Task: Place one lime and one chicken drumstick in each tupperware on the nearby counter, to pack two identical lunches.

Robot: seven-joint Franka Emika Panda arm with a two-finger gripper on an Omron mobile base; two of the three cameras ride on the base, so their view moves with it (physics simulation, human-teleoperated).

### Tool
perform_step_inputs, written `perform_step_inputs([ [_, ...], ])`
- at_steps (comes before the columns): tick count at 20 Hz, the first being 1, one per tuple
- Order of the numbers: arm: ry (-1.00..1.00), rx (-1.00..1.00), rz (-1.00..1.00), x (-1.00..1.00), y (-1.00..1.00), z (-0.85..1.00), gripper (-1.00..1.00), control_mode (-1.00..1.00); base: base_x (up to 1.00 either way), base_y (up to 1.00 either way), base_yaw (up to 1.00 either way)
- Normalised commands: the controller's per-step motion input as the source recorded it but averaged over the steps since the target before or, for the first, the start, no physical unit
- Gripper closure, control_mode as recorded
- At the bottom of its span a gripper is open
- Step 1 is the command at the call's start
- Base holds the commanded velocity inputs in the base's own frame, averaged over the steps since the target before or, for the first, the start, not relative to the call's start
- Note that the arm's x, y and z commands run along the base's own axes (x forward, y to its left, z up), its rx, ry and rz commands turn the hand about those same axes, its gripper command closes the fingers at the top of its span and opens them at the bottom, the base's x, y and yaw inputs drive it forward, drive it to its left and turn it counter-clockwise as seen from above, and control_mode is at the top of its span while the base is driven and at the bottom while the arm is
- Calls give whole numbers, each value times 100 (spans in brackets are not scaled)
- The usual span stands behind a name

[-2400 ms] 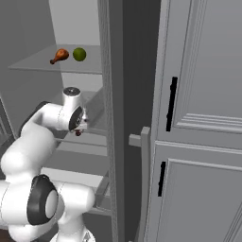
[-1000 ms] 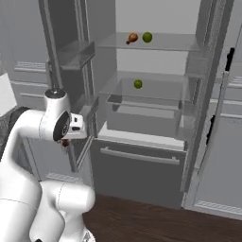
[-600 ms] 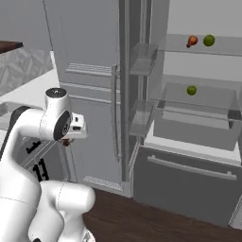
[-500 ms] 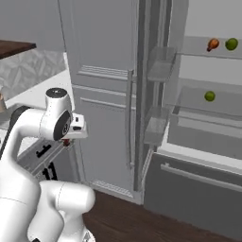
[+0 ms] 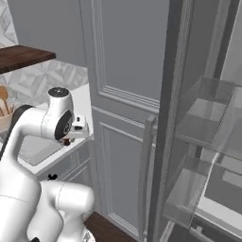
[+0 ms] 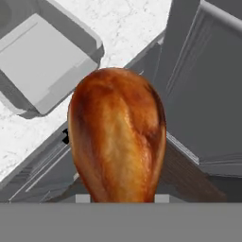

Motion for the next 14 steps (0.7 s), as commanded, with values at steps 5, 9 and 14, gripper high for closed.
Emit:
perform_step_inputs([
  [5, 0, 0, 0, 0, 0, 0, 100, 100, 66, 85, 32],
  [9, 0, 0, 0, 0, 0, 0, 100, 100, 62, 82, 33],
  [14, 1, -2, 32, 72, 90, -44, 100, -100, 0, 0, 0],
])
